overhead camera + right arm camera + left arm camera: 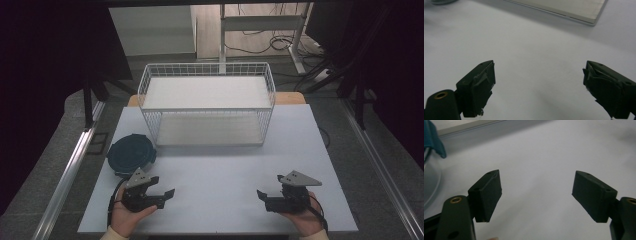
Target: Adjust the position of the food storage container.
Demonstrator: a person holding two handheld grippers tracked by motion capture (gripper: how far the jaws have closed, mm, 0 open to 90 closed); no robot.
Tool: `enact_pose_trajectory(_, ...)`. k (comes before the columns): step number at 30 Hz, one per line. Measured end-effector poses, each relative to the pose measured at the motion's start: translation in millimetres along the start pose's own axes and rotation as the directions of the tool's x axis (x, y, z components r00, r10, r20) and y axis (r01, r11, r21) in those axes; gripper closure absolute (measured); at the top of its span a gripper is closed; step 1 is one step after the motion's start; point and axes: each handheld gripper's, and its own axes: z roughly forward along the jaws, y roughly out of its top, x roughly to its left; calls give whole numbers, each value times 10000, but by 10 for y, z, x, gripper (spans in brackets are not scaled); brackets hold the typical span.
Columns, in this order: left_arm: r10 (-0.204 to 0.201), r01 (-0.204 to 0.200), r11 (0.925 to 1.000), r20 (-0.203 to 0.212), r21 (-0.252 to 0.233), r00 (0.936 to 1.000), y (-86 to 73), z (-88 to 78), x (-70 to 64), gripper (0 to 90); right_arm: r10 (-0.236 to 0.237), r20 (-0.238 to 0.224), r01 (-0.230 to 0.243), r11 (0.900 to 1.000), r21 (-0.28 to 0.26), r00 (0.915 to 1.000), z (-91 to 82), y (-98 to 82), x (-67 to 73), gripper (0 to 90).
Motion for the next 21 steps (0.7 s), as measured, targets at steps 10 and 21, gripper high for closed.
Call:
enact_pose_trajectory(10,74,-73,10000,-43,47,10000,-2,0,-22,234,160,-28,-161,9995,-277,9999,-23,-17,-53,171)
enact_pose_trajectory(21,-19,19,10000,-96,18,10000,-6,-17,9,240,66,-227,-69,9999,-141,9997,13,-32,-54,188)
